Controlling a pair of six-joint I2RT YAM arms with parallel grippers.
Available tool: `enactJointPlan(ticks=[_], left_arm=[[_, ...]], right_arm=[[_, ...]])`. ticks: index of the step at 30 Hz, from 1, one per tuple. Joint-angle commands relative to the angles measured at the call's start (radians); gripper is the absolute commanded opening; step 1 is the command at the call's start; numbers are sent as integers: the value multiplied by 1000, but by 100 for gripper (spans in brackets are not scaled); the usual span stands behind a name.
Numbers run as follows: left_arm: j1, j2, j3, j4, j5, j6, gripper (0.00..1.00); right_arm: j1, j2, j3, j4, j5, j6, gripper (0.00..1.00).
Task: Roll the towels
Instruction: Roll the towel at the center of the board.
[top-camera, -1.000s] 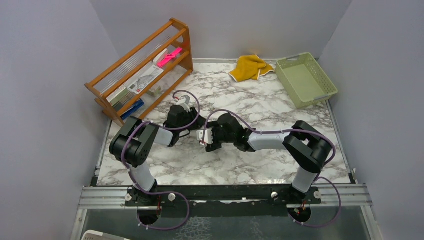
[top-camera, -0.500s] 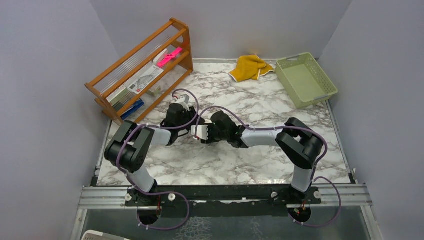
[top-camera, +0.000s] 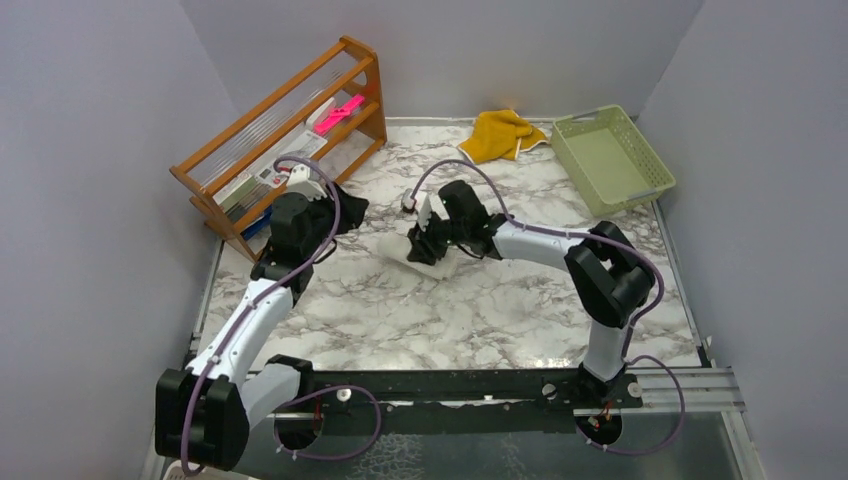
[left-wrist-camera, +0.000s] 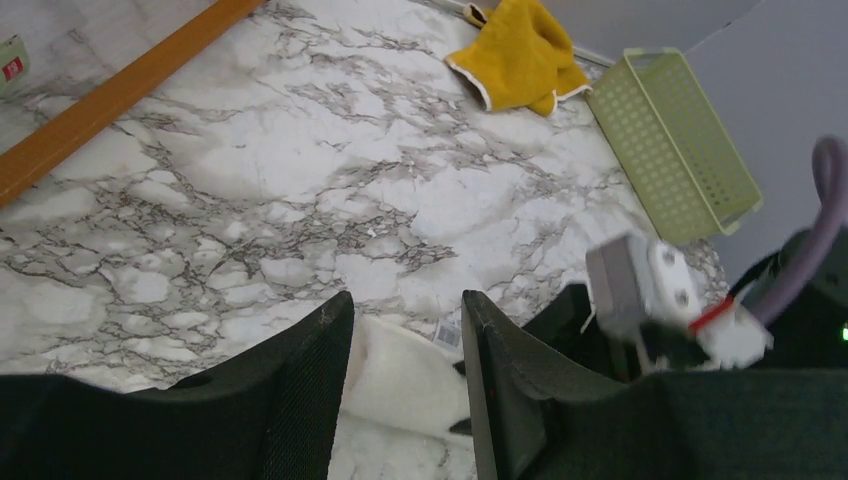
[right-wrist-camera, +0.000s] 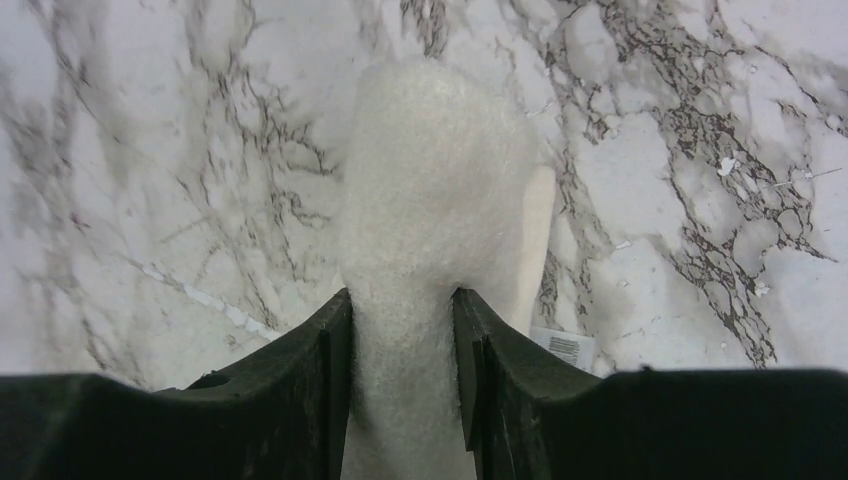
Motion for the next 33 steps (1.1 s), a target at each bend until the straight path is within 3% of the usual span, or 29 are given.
enactJointPlan(ticks=[1,9,19,26,28,30,31,33], left_arm=[[-2,-37,-107,-68,44,-27,47],[-10,-3,-294,108,119,-142,48],[-46,175,-342,382,197,-268,49],[-63,300,-354,509,167,-341,58],[-63,347,-358,554,161,-376,64],[-63,392,-361,617,153,-419,91],[-63,413,-363,646,147,-439,98],[-62,457,-362,702,139,-477,99]], right_arm=[[-86,82,105,-67,-292,252,40],[-165,228,207,-35,-395,469,40],[-201,335,191,115,-491,690,40],[-206,347,160,199,-530,750,37],[-206,337,157,202,-531,748,37],[-207,330,152,204,-535,745,37],[-207,325,150,208,-538,744,37],[-206,322,141,216,-545,744,37]])
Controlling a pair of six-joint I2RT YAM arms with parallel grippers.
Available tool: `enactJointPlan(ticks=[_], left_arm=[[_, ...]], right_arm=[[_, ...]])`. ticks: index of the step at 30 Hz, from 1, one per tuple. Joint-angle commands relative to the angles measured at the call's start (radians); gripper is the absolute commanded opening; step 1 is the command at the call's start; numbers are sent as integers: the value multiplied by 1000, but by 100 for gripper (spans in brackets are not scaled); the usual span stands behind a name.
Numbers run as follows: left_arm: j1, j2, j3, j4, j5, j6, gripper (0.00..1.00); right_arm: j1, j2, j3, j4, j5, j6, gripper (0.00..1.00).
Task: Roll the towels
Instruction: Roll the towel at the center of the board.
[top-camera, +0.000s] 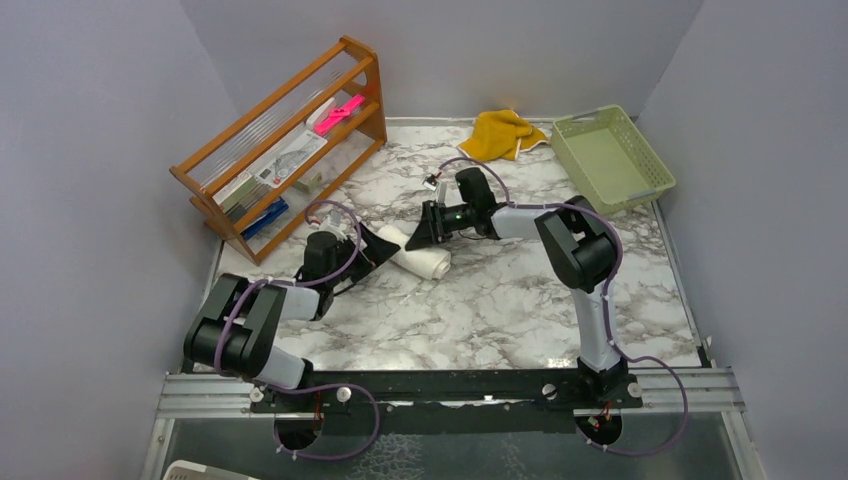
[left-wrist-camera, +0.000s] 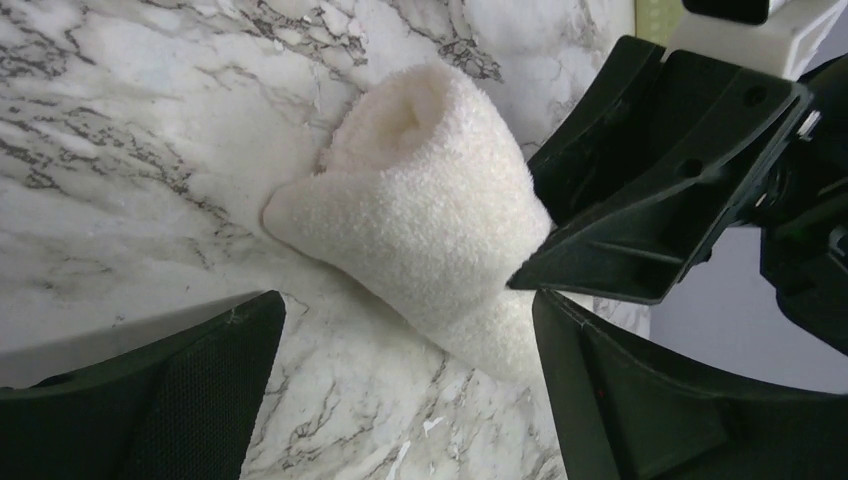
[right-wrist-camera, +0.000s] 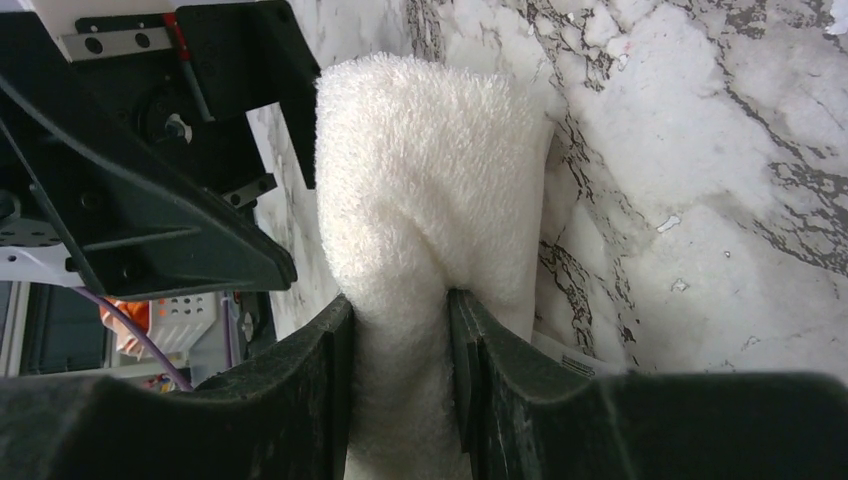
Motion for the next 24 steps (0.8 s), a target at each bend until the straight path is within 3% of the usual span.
enactJointPlan(ticks=[1,9,12,17,24], left_arm=[[-5,84,-10,199,-19,-119,99],[-5,248,-21,426,-50,-262,99],[-8,375,-24,557,-50,-318,99],[-40,492,-22,706,-79,-336,97],[-65,533,10,767,-67,-332,49]], right_arm=[[3,3,-31,31,-42,12,36],[3,-3,-55,59,-63,12,36],[4,-5,-61,78,-75,22,36],[5,-7,-76,113,-83,40,34],[5,-23,-91,136,-77,24,40]])
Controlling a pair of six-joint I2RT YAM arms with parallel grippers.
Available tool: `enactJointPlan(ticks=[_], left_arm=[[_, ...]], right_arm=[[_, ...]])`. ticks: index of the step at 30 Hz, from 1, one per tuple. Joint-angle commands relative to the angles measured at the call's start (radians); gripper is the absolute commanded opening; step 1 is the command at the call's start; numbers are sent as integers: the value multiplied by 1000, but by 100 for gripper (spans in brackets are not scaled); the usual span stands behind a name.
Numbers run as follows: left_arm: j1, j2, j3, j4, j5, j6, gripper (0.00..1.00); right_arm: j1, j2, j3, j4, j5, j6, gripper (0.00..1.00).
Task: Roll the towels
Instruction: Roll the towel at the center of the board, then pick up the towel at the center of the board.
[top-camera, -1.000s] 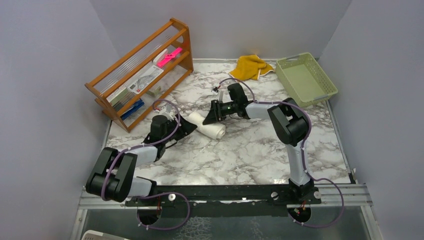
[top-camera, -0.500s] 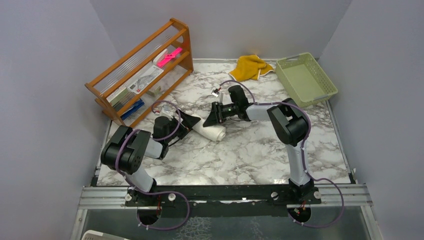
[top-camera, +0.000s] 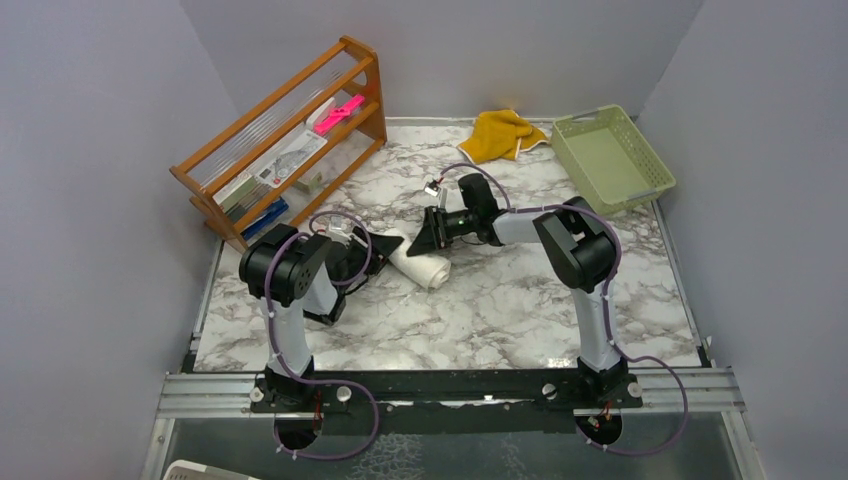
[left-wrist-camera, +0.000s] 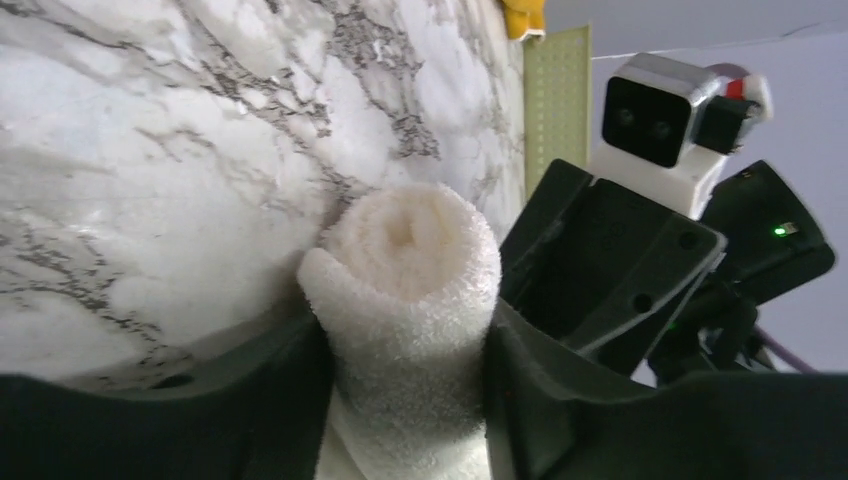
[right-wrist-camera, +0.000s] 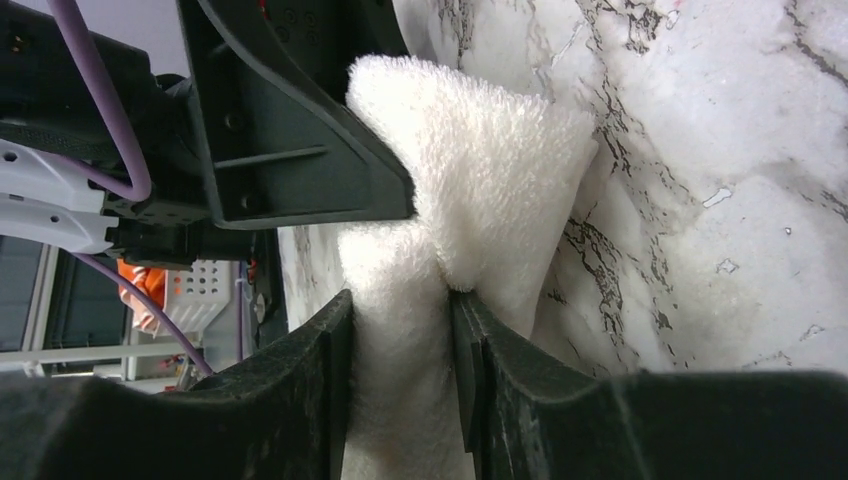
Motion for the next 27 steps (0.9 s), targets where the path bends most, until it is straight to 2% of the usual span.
enactJointPlan(ticks=[1,3,4,6,8,12,16,20,27], left_arm=[[-20,44,17,28,10,9,44],[-21,50,28,31,30,20,37],[-21,51,33,35,41,27,35],[-19,36,34,35,61,58,31],[-13,8,39,14,91,90,27],[6,-85,83,-77,179,176,21],[11,-218,163,-233,268,293,19],[11,-350,246,-429,349,423,17],[17,-469,374,-629,546,560,16]], right_arm=[[5,-26,-25,23,-17,-15,42],[5,-35,-22,16,-20,-25,46],[4,-38,-19,11,-27,-30,55],[3,-59,-27,9,-20,-43,86],[1,-102,-43,5,-1,-76,94],[-42,-244,-148,133,59,-28,99],[-131,-339,-307,479,16,160,100],[-199,-314,-392,849,-114,376,100],[-204,-352,-482,1103,-78,380,100]])
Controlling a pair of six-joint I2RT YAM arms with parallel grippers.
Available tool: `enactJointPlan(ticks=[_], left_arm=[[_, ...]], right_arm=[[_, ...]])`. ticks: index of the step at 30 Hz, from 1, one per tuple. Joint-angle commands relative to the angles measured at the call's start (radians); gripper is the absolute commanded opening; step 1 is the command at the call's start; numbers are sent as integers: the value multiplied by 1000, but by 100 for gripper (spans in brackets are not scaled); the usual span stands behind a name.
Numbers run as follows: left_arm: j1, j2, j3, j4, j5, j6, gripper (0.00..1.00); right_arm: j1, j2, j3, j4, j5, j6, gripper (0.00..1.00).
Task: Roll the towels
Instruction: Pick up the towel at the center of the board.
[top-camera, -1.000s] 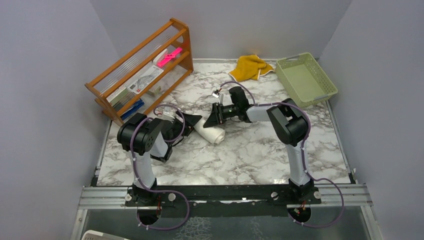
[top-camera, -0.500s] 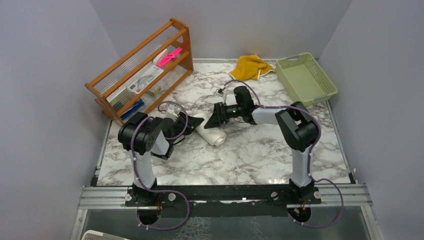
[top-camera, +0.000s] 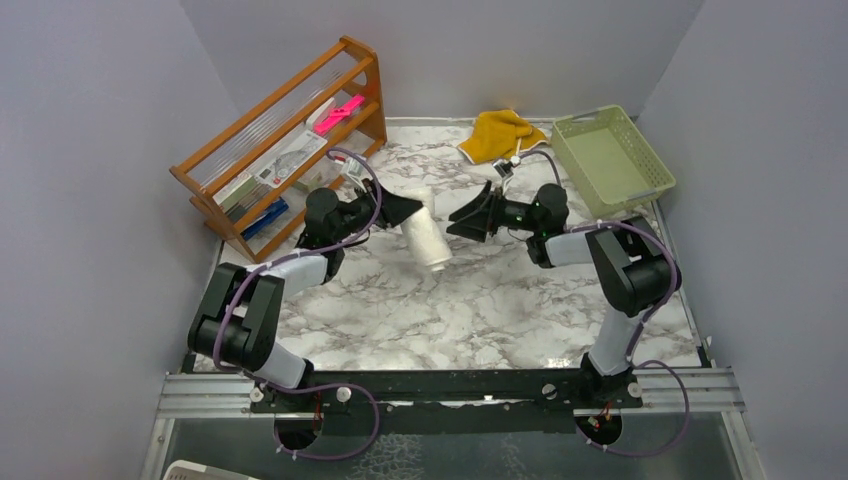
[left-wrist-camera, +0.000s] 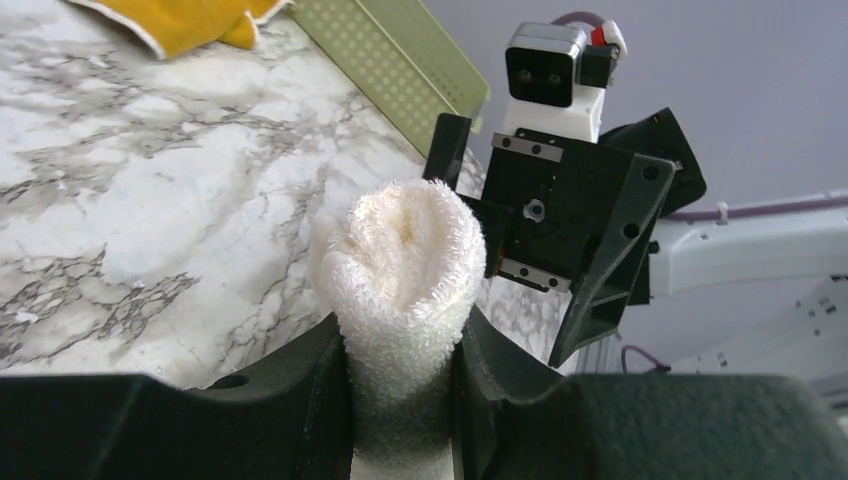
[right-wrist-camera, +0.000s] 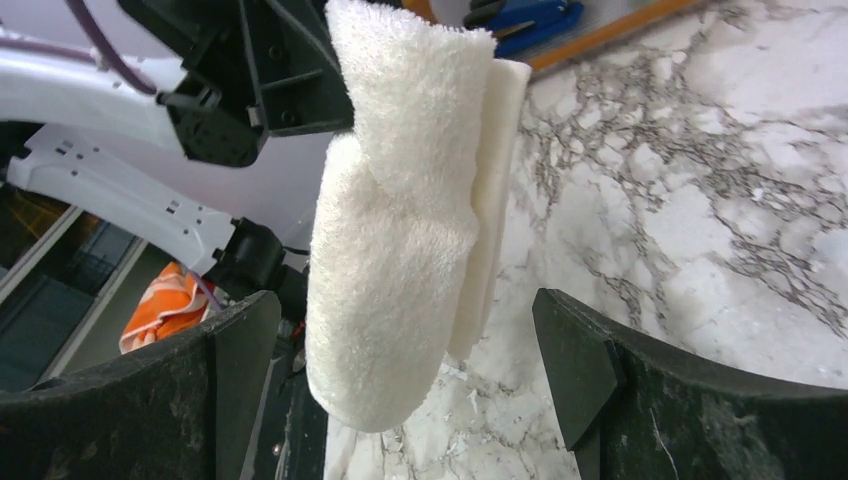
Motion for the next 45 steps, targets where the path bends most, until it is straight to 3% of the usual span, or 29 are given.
enactJointPlan(ticks=[1,6,13,30,41,45], left_arm=[[6,-61,79,-159,208,135,16],[7,-77,139,-163,359,111,16],[-2,-140,173,-161,450,82,16],[-88,-137,262,-127,447,44,16],[-85,-109,270,-118,462,79,11],[-80,-117,259,-119,409,116,6]], right_arm=[[9,-20,-43,336,-37,75,100],[10,83,1,662,-105,276,100],[22,38,45,661,-244,249,100],[139,-48,79,663,-252,209,100],[156,-129,93,661,-314,323,100],[163,-119,98,662,-334,381,97]])
